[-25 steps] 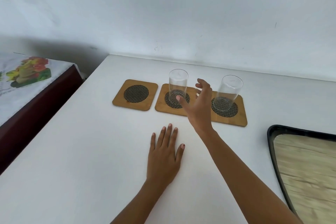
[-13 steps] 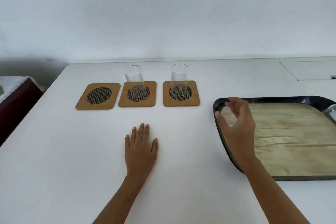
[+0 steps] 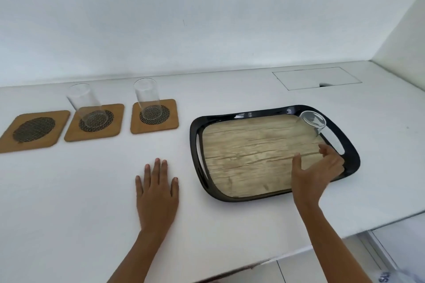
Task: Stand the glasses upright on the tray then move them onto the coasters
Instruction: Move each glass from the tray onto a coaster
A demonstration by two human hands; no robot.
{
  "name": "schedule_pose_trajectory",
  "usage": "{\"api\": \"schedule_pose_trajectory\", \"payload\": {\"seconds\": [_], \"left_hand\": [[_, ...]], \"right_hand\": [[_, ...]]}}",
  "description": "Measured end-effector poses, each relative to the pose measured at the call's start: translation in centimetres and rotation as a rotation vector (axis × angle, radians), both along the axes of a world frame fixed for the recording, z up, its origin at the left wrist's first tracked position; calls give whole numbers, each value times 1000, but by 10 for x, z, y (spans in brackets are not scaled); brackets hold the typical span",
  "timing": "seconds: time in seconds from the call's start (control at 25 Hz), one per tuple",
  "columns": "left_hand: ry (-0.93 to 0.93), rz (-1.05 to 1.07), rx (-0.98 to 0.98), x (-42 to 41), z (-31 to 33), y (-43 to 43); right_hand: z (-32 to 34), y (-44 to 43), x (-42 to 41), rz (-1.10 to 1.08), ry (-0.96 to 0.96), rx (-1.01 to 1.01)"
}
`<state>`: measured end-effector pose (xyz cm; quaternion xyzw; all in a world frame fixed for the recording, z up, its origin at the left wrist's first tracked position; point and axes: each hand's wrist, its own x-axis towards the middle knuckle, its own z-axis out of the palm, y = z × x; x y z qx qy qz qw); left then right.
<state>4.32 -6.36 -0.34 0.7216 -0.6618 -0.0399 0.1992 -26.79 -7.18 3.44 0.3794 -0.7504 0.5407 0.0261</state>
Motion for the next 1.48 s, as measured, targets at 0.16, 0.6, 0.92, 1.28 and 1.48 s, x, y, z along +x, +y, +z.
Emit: {"api": "schedule_pose_trajectory", "payload": {"seconds": [0.16,0.6,0.92,1.28,1.48], "left_hand": [[17,28,5,-2,1,0],[60,34,19,0,4,1],[60,-4,-2,4,7,2],[183,9,-42,94,12,-5],[116,167,-42,196,13,-15]], "right_hand": [[-2,-18,-30,139,-87,115],[2,-51,-48,263,-162,160],[13,-42,5,269,-134,47],[35,-56,159,519,-191,-38],[38,-76,263,666,-225,-51]]}}
